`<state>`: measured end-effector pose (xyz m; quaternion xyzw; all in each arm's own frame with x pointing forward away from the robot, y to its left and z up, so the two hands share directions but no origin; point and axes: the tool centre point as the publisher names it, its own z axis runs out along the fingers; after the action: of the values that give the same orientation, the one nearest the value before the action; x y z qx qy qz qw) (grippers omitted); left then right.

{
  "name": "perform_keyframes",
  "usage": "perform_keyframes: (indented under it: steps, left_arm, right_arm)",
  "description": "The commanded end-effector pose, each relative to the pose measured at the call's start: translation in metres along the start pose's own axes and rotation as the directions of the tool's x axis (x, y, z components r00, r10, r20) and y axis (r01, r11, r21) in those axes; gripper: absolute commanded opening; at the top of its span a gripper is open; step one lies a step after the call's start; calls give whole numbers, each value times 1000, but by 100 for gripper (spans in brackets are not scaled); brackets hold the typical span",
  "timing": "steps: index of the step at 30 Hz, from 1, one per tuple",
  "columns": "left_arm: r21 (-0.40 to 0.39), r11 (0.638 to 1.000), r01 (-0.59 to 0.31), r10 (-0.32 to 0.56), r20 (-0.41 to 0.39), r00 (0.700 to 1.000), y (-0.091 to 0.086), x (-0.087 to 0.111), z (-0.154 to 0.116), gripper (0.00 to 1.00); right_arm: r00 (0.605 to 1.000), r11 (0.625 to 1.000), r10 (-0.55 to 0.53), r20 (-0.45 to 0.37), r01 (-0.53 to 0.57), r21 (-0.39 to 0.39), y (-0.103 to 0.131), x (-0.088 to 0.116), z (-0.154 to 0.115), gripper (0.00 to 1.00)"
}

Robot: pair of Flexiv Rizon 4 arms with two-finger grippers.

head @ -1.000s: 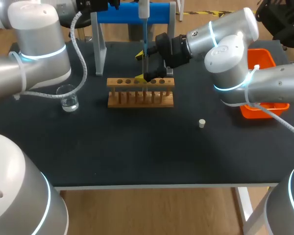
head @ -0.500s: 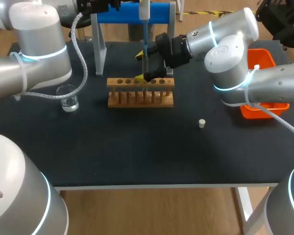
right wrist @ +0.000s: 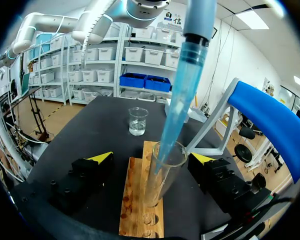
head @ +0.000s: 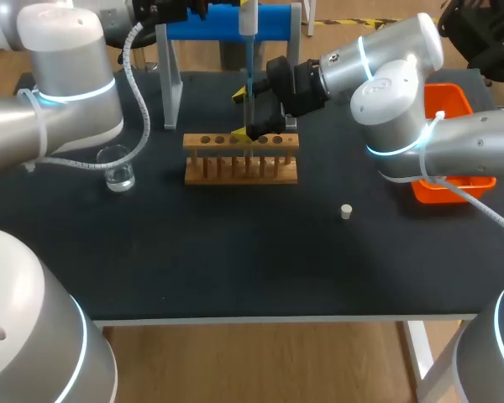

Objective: Invert the test tube, pick up the pipette, mount the tip to pipette, aspirate from beaker and dispense into the tube, eject the tip, return the pipette, and cap with the stopper.

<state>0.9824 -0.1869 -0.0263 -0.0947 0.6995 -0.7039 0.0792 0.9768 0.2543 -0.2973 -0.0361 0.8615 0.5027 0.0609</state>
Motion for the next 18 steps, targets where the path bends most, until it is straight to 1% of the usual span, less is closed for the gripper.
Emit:
perform_keyframes:
  steps: [1,5,9,18]
  left_arm:
    - [-2,1000,-2,2,-2,1000,1,-1,1,0]
    - [-6,1000,-3,3,-4,1000,1,0,2,0]
    - [-38,999,0,0,-3,1000,2,0,2,0]
    - [-45,999,-15,15,2,1000,2,-1,2,0]
  right_arm:
    - [1000,1000,0,-1,0,1,0,0,-1,100]
    - [1000,1000,0,-1,0,1,0,0,-1,100]
    - [1000,1000,0,-1,0,1,0,0,-1,100]
    - [1000,1000,0,-1,0,1,0,0,-1,100]
